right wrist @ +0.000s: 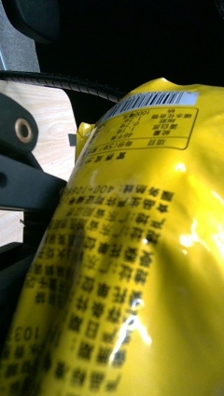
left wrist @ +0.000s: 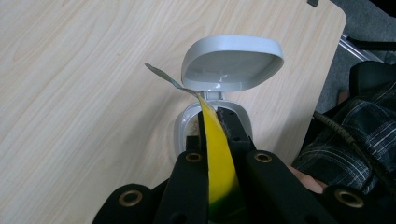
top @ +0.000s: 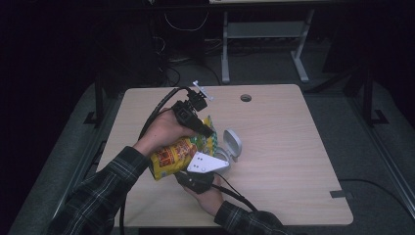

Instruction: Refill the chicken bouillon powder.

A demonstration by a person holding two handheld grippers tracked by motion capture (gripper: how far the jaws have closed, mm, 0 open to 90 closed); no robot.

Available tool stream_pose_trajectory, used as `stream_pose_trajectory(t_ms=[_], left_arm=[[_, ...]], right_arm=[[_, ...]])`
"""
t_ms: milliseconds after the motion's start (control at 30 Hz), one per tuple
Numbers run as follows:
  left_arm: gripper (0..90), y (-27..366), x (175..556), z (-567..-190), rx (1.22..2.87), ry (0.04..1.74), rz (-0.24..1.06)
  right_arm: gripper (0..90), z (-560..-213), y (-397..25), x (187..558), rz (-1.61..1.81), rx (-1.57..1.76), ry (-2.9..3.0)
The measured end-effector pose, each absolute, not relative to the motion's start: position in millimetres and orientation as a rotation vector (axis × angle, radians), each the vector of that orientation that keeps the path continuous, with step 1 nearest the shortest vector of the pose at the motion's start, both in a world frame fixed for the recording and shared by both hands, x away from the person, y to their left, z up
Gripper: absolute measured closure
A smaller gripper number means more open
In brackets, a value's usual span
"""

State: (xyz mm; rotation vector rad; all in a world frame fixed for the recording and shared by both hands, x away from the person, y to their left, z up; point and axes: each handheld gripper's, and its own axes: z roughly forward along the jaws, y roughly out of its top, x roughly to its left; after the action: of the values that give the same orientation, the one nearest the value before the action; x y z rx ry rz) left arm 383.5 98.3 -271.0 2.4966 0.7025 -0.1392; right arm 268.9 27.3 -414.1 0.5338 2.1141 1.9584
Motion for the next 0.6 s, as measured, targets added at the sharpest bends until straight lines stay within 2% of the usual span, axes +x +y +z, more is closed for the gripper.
stream_pose_trajectory(t_ms=[600], left_arm=[[89.9,98.7,383.2,-271.0,2.498,0.699,-0.139]], right_arm=[[89.9,-414.4,27.6,268.7,1.955,0.533,2.114]])
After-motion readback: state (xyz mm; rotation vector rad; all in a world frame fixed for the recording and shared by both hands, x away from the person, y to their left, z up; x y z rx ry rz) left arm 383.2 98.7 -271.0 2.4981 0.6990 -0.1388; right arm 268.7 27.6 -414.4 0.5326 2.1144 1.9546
